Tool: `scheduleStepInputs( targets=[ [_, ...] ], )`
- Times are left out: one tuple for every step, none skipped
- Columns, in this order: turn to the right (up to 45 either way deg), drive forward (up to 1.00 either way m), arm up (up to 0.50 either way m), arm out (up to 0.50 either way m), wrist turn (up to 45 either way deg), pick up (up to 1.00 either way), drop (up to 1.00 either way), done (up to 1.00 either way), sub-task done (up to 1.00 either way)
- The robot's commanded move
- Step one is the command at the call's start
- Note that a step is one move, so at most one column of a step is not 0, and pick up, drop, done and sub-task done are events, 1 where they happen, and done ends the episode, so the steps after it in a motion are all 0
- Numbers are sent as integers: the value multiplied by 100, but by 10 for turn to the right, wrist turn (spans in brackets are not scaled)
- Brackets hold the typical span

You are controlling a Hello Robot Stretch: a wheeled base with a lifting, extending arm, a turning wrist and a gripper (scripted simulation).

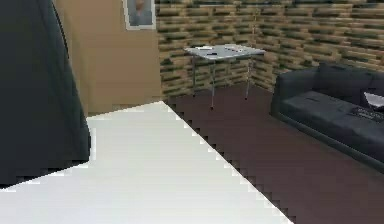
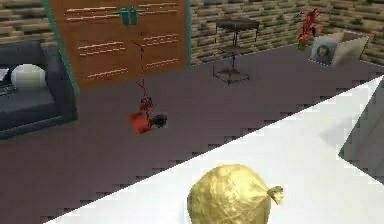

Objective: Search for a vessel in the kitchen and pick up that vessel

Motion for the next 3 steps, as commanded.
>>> scheduleStepInputs(
  targets=[
    [-450, 0, 0, 0, 0, 0, 0, 0, 0],
    [-450, 0, 0, 0, 0, 0, 0, 0, 0],
    [-450, 0, 0, 0, 0, 0, 0, 0, 0]
  ],
)
